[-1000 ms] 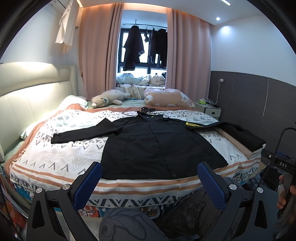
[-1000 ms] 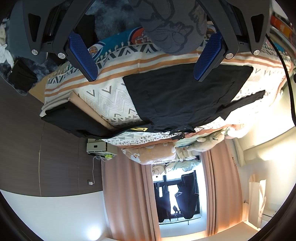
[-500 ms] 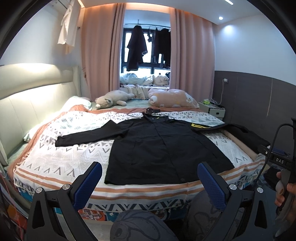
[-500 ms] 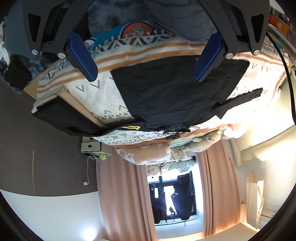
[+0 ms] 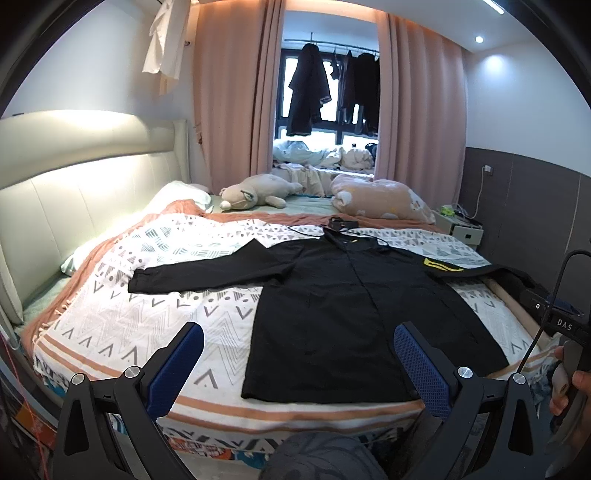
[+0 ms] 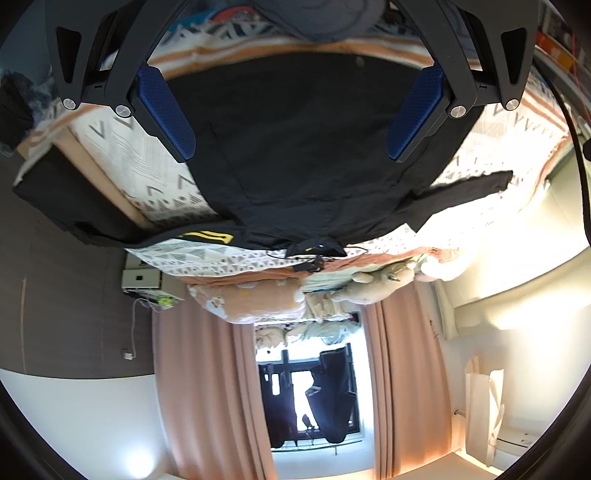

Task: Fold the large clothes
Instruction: 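Move both grippers toward the black jacket's sleeve and hem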

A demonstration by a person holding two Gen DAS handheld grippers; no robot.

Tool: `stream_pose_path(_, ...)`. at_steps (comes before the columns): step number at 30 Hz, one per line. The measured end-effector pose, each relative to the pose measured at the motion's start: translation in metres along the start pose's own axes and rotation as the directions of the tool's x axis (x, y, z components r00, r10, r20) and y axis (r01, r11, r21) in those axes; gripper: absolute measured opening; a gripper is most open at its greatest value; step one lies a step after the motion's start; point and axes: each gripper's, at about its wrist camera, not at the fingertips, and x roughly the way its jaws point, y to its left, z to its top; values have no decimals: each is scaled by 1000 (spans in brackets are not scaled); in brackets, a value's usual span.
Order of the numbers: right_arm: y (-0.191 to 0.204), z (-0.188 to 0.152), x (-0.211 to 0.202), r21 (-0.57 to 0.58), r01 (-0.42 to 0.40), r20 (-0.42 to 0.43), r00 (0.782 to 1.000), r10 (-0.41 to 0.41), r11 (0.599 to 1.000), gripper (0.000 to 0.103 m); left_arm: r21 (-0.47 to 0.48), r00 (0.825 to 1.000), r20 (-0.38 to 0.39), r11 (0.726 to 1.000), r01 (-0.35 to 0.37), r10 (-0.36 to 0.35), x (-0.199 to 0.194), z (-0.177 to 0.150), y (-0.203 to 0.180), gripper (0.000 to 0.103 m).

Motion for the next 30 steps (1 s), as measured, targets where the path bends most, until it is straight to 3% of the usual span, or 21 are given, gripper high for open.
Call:
stream_pose_path(12,51,39,98,-20,-95,-32,995,94,995,103,-111,992,-40,986,-122,119,65,24,47,103)
stream_pose_path(21,87,57,178,40,-102,-66,992,104,994,103,-129,978,-87,971,-200,190,113,37,78,103)
stream_pose_path(30,118,73,241,86,-145,-103,983,153,986,103,-171,969,-135,958,-231,209,158,50,116,103)
